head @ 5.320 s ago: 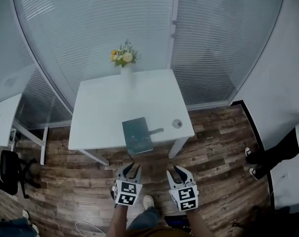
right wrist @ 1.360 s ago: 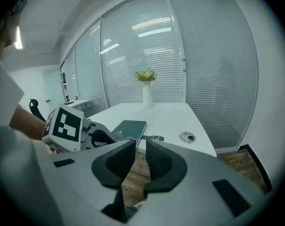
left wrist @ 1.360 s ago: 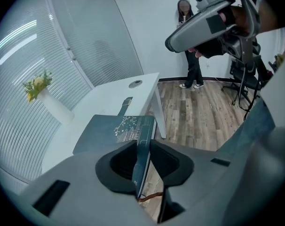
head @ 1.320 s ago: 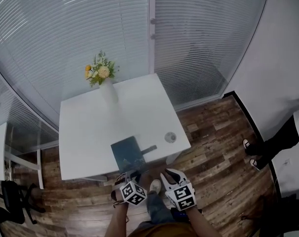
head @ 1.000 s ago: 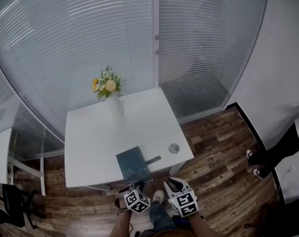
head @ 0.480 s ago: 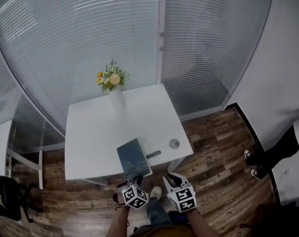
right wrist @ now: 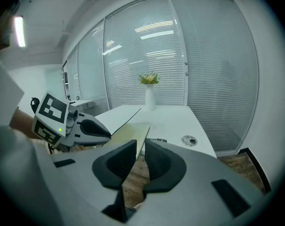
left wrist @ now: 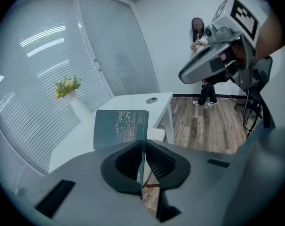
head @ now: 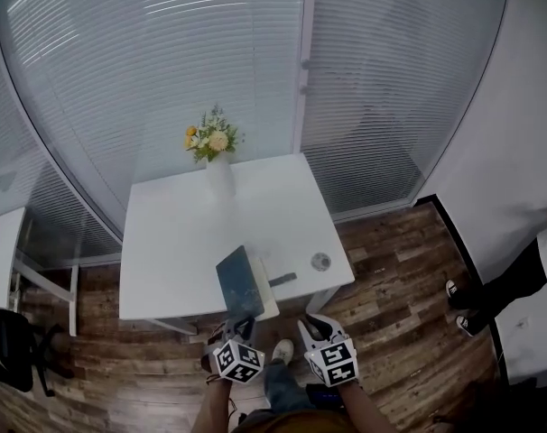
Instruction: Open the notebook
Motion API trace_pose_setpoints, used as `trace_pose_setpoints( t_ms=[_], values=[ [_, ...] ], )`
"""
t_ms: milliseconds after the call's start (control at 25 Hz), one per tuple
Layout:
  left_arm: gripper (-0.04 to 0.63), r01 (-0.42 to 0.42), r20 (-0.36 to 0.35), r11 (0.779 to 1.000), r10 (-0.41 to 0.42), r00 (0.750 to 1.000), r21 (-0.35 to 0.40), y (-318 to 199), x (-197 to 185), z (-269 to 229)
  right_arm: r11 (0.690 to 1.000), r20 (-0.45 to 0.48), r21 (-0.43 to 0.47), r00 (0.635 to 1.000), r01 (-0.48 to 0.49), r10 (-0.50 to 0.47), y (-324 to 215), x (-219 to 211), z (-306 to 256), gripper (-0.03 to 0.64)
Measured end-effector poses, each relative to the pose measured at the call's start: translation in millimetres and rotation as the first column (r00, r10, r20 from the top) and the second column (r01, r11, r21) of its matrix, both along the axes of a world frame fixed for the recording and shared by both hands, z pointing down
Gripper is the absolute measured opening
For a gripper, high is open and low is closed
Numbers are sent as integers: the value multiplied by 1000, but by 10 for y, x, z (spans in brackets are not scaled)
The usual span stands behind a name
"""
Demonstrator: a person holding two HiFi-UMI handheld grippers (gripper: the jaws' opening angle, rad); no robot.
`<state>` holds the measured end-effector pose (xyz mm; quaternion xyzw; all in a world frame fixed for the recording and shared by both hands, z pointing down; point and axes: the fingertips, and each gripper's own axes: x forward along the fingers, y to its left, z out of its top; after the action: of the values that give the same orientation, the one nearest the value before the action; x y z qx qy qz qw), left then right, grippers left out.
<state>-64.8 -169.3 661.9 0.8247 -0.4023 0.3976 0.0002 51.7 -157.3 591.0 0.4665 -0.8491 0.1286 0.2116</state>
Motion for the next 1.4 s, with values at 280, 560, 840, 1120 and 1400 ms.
trace_pose_setpoints(
  t_ms=[280,560,840,1120,1400],
  values=[
    [44,83,-75,996,-81,994,16,49,-162,-120,1000,9,5,1000,28,-28,20,-139,1,66],
    [41,189,-190,982,-186,964,1,81,-368,-209,1000,-1,3,1000,29,-29,28,-166,38,57],
    [41,265,-259,964,-261,930,-20,133,-539,-248,999,-29,15,999,32,-32,11,-195,50,12],
    [38,335,-316,941,-331,889,-44,133,-748,-278,997,-51,11,996,75,-74,24,-300,107,12],
    [38,441,-408,892,-440,800,-96,141,-1045,-265,997,-40,13,996,74,-74,0,-339,69,12]
  ],
)
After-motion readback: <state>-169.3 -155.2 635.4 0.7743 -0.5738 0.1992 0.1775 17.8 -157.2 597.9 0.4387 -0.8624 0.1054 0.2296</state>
